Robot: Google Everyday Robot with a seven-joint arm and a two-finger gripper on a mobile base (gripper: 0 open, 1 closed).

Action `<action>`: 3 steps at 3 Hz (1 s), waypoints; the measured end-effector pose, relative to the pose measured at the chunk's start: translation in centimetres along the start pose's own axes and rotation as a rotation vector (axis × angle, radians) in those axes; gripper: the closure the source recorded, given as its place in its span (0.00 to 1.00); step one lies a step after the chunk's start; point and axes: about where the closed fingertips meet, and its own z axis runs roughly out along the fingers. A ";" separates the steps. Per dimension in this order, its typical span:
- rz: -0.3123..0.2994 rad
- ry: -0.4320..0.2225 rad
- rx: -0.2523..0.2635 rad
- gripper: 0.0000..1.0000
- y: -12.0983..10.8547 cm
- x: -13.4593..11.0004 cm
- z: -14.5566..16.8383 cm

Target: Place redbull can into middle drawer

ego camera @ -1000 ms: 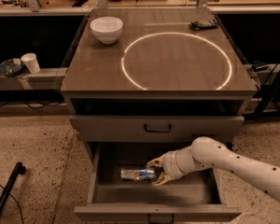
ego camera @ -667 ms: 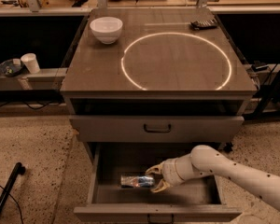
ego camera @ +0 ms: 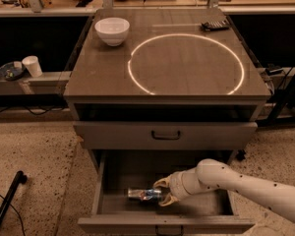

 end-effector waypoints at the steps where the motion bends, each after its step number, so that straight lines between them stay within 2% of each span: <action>1: 0.080 0.078 -0.010 0.27 0.2 1.4 0.4; 2: 0.111 0.078 -0.010 0.04 0.3 1.5 0.5; 3: 0.107 0.076 -0.010 0.00 0.3 1.4 0.6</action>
Offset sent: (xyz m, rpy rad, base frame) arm 0.0048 -0.0067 -0.0102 -0.0582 0.0329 -0.0733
